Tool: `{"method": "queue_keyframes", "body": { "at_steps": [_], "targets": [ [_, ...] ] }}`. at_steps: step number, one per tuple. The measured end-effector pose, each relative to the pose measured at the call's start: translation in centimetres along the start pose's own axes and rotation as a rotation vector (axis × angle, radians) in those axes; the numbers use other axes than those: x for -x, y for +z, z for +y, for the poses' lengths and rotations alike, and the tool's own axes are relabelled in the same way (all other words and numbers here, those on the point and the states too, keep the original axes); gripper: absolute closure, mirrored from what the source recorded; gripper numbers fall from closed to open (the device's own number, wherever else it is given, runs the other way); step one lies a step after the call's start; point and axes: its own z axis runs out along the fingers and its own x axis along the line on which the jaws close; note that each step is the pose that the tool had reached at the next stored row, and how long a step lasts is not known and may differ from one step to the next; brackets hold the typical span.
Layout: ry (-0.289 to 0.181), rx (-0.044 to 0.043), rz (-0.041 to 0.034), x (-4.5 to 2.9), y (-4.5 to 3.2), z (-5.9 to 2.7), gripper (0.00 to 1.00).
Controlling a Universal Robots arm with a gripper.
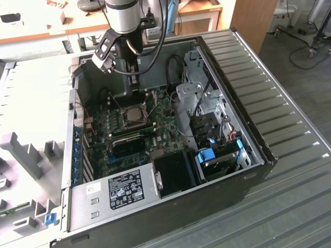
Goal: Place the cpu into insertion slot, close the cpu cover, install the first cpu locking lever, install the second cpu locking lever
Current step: 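Close the cpu cover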
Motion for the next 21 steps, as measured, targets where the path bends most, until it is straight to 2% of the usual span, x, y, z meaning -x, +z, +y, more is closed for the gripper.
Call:
{"method": "queue_keyframes", "body": {
  "at_steps": [5, 14, 21],
  "targets": [
    [0.0, -0.0006, 0.0005, -0.04, 0.05, 0.93, 0.89],
    [0.0, -0.0053, 0.0084, -0.14, 0.18, 3.51, 0.89],
    [-0.001, -0.0075, 0.0112, -0.22, 0.26, 5.22, 0.89]
  ]
}}
